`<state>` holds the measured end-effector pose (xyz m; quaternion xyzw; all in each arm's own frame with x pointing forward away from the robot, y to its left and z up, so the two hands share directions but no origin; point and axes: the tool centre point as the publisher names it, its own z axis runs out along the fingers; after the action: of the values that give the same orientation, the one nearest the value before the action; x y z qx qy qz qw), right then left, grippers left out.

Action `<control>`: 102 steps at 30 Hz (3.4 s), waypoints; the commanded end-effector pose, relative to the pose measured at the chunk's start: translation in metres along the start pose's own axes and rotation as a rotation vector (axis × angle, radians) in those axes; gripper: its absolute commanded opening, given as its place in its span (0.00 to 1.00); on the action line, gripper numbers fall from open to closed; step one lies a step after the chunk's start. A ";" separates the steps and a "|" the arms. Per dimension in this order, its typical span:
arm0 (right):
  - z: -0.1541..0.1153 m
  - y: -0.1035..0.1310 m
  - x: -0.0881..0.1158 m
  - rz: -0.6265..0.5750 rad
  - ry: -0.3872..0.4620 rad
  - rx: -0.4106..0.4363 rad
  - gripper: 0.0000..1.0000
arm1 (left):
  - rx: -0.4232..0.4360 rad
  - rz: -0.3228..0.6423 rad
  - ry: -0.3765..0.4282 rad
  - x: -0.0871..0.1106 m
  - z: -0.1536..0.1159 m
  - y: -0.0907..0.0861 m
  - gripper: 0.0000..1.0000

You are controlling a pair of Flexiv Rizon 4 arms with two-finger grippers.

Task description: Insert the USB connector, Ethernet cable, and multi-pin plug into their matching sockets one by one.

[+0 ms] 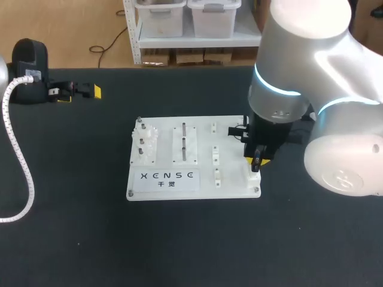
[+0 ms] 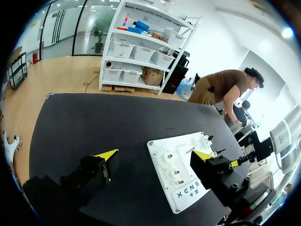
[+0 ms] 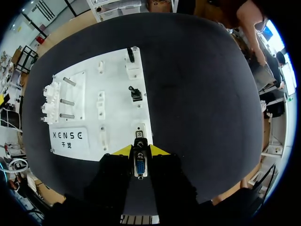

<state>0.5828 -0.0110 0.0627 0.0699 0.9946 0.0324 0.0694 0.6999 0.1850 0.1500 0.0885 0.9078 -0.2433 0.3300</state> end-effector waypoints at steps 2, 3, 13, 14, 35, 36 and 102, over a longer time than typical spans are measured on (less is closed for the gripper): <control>0.004 0.000 -0.003 0.005 -0.001 0.003 0.00 | 0.000 0.000 0.000 0.000 0.000 0.000 1.00; 0.004 0.000 -0.004 0.007 0.001 0.004 0.00 | 0.000 0.000 0.000 0.000 0.000 0.000 1.00; 0.006 0.002 -0.011 0.007 0.011 0.005 0.00 | 0.000 0.000 0.000 0.000 0.000 0.000 1.00; 0.006 0.002 -0.012 0.006 0.011 0.006 0.00 | 0.000 0.000 0.000 0.000 0.000 0.000 1.00; 0.011 0.004 -0.009 -0.015 0.021 0.016 0.00 | 0.000 0.000 0.000 0.000 0.000 0.000 1.00; 0.011 0.004 -0.009 -0.015 0.021 0.018 0.00 | 0.000 0.000 0.000 0.000 0.000 0.000 1.00; 0.007 0.000 -0.012 -0.037 0.003 0.007 0.00 | 0.000 0.000 0.000 0.000 0.000 0.000 1.00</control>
<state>0.5987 -0.0102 0.0590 0.0505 0.9962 0.0271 0.0650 0.6999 0.1849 0.1500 0.0885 0.9078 -0.2433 0.3300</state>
